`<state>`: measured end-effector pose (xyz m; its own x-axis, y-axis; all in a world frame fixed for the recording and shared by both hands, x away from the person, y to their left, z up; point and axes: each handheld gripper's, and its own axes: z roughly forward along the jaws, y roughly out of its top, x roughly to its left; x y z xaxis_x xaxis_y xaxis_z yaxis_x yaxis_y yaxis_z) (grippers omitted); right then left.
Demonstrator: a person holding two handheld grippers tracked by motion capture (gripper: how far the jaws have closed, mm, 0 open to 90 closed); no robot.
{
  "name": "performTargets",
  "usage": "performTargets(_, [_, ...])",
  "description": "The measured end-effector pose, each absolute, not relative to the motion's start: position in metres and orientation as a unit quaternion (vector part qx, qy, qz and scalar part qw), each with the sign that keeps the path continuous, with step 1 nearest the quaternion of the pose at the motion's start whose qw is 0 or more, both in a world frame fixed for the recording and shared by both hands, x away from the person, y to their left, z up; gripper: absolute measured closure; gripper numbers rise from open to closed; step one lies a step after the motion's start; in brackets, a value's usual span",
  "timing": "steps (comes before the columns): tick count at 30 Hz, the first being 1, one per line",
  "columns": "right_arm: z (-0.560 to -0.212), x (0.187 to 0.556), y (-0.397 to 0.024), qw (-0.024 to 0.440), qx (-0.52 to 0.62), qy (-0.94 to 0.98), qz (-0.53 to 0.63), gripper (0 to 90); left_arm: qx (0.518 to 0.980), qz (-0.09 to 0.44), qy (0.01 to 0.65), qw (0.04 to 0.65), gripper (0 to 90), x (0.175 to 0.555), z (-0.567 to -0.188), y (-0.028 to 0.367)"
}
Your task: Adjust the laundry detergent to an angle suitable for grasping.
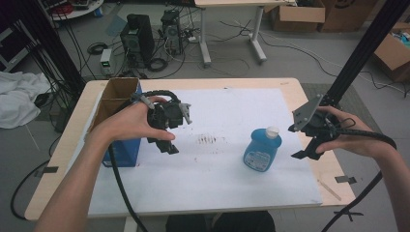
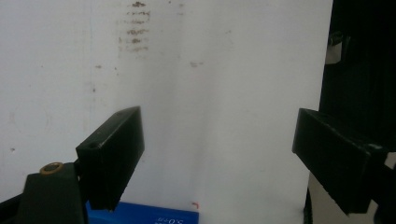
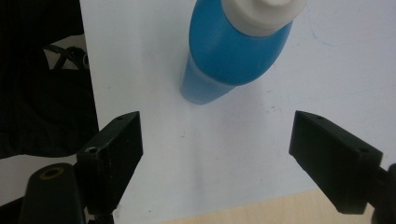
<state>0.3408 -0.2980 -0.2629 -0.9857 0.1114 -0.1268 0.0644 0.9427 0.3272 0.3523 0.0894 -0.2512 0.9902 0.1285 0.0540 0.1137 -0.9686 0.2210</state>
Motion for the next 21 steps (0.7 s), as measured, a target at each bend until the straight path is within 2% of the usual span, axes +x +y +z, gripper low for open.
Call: performTargets(21, [-0.2674, 0.34, -0.299, 0.073, 0.049, 0.983, 0.164, 17.6, 0.992, 0.039, 0.063, 0.105, 17.3, 0.3514, -0.253, 0.0885])
